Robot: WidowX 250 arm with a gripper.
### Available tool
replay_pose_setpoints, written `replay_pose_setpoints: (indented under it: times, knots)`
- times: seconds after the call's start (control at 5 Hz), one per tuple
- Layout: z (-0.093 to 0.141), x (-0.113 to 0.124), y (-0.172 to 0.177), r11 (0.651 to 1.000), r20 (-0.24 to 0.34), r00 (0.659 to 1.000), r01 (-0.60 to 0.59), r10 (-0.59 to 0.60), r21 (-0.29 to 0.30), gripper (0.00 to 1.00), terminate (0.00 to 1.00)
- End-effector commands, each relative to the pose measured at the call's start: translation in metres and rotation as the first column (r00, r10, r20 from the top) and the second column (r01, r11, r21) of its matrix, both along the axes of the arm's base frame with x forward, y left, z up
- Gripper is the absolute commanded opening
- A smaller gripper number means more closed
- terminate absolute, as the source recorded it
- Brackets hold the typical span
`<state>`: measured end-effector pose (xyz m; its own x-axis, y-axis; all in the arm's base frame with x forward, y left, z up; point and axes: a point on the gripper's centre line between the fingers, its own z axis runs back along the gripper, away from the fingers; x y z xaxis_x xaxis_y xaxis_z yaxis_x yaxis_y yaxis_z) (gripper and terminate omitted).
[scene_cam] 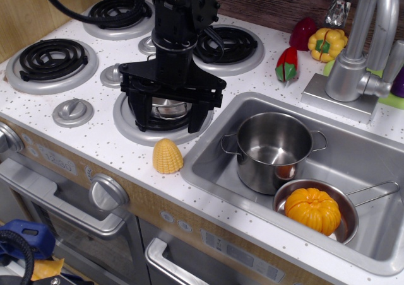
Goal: Put corn in pan which is on stove
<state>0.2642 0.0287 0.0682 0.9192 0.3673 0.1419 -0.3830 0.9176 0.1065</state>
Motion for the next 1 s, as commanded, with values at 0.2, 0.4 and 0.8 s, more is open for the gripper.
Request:
replay_pose_setpoints:
  times: [0.2,0.4,0.8]
  knots:
    - [-0.013,0.001,0.006,1.000,0.029,1.000,-0.005,0.005,-0.012,1.00,0.00]
    - [-0.026,0.002,0.011,0.999,0.040,0.999,-0.014,0.015,-0.038,1.00,0.00]
    - [-0.050,-0.001,0.011,0.998,0.092,0.995,-0.038,0.042,-0.042,1.00,0.00]
